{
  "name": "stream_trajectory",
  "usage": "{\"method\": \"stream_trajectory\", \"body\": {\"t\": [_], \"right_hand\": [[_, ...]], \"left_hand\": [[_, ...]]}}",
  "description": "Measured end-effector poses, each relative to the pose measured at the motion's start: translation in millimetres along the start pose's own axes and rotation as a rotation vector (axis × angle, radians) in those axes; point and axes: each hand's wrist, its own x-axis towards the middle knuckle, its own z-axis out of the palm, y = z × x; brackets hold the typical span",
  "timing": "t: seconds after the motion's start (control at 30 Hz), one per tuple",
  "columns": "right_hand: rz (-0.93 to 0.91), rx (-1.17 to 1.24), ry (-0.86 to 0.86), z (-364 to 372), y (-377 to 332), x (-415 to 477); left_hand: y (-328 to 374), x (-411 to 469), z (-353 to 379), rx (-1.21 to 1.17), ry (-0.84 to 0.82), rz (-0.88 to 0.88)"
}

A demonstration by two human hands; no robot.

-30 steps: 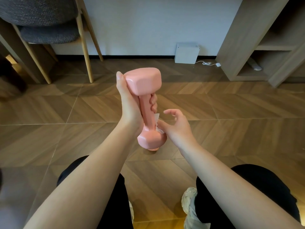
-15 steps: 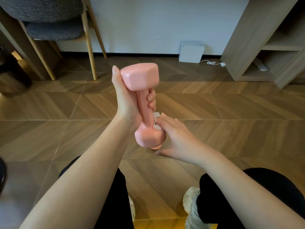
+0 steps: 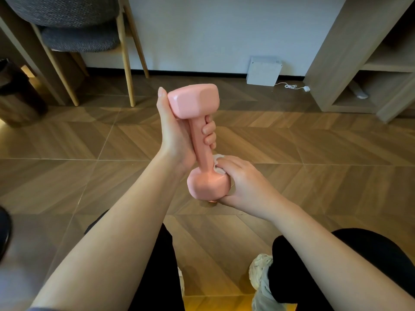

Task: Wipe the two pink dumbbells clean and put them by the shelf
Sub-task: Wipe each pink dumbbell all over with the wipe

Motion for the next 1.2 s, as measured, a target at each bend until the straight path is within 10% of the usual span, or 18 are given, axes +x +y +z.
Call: {"method": "stream_trajectory", "body": {"t": [1.2], "right_hand": [[-0.108,0.065,0.297,-1,-13,-7]], "left_hand": [[-1,2,1,-0.116,0.131,0.015]]}}
